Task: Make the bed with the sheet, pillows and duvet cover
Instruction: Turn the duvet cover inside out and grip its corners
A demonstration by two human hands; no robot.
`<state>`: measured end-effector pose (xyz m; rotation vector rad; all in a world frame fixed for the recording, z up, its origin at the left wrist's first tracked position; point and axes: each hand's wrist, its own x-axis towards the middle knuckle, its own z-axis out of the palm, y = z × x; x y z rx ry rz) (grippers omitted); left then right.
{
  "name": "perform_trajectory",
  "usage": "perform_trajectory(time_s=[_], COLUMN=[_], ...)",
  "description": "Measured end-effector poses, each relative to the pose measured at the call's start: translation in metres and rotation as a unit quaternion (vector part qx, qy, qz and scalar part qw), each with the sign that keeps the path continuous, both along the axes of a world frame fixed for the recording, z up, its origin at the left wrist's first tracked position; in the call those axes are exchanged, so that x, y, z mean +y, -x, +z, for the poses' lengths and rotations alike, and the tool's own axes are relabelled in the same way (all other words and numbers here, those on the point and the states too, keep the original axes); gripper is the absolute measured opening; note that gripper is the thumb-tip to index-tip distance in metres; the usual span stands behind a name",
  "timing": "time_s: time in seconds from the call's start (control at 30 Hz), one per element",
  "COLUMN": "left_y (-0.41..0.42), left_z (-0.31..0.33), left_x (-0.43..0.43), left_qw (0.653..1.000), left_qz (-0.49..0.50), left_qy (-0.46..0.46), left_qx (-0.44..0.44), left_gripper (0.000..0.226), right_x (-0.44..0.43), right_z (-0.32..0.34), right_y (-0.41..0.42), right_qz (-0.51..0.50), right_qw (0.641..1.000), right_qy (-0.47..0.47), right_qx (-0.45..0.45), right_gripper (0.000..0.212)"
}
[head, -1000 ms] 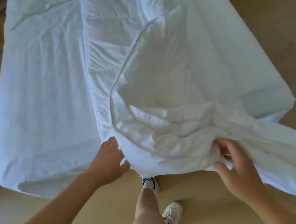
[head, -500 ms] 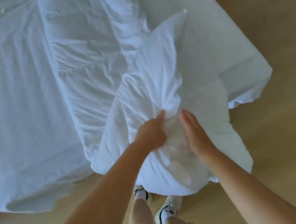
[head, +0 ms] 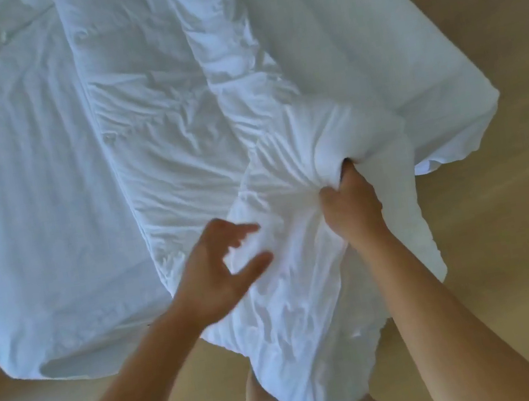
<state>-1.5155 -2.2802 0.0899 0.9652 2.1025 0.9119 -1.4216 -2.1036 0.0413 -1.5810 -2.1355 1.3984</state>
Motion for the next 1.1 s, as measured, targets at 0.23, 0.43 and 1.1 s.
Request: perform_trajectory(time_s=[0.23, 0.43, 1.1], left_y=[0.076, 0.03, 0.17], left_z=[0.0, -0.08, -0.02], left_x=[0.087, 0.042, -0.408], left_qw=[0.92, 0.883, 0.899], left_qz=[0.195, -0.044, 0.413], left_qy=[0.168, 0.448, 0.023], left_qx=[-0.295, -0.133, -0.143], left_gripper=[0.09, 0.096, 0.016], right_x=[-0.109, -0.143, -0.441], right_z=[0.022, 0.001, 0.004], right_y=[-0.02, -0.075, 0.407], right_qz=[0.391, 0.442, 0.121], right_qw=[0.92, 0.891, 0.981], right_qy=[-0.005, 0.106, -0.005], right_qx=[0.038, -0.008, 0.148], right_gripper=[0.017, 0.041, 0.05])
